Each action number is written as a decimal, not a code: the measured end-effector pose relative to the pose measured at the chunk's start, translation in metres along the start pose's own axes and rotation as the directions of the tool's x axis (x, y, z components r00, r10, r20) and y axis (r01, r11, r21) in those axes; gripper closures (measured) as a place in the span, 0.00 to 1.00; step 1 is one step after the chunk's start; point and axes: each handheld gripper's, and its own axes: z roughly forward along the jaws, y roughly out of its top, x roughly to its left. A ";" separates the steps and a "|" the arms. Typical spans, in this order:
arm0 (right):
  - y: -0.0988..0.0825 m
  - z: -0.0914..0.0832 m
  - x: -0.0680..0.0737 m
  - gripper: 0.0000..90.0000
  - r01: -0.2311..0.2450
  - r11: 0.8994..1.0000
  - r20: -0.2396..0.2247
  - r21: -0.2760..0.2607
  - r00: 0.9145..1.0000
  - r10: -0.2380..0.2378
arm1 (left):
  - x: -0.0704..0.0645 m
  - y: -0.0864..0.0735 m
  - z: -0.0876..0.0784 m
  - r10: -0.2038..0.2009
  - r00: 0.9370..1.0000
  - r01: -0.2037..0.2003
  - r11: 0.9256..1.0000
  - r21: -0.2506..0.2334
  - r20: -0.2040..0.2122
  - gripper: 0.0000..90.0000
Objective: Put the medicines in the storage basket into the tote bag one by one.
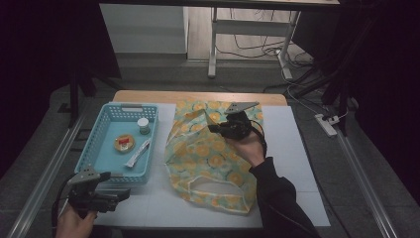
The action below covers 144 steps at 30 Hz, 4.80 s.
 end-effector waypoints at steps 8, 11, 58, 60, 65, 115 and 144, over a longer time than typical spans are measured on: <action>0.000 0.000 0.000 0.99 -0.003 1.000 -0.002 -0.002 1.000 0.003 | 0.002 0.014 0.004 0.037 0.999 -0.037 0.999 0.012 -0.024 0.00; 0.000 -0.001 0.000 0.99 -0.001 1.000 -0.001 -0.007 1.000 0.001 | 0.005 0.019 0.006 0.026 0.999 -0.025 1.000 0.016 -0.020 0.00; 0.001 -0.004 -0.002 0.99 -0.007 1.000 0.001 -0.018 1.000 0.007 | 0.067 0.070 0.042 -0.010 0.989 0.025 0.995 0.098 -0.151 0.00; 0.001 -0.004 -0.002 0.99 -0.006 1.000 0.003 -0.017 1.000 0.006 | 0.070 0.072 0.043 -0.011 0.989 0.027 0.994 0.104 -0.151 0.00; 0.001 -0.004 -0.002 0.99 -0.007 1.000 0.002 -0.019 1.000 0.007 | 0.080 0.077 0.046 -0.020 0.988 0.037 0.993 0.109 -0.151 0.00; 0.000 -0.003 -0.001 0.99 0.000 1.000 -0.006 -0.019 1.000 0.000 | 0.142 0.097 0.125 -0.055 0.978 0.132 0.907 0.400 -0.199 0.03; -0.001 -0.003 -0.003 0.99 0.000 1.000 0.002 -0.024 1.000 0.000 | 0.132 0.109 0.109 -0.032 0.976 0.112 0.925 0.364 -0.217 0.23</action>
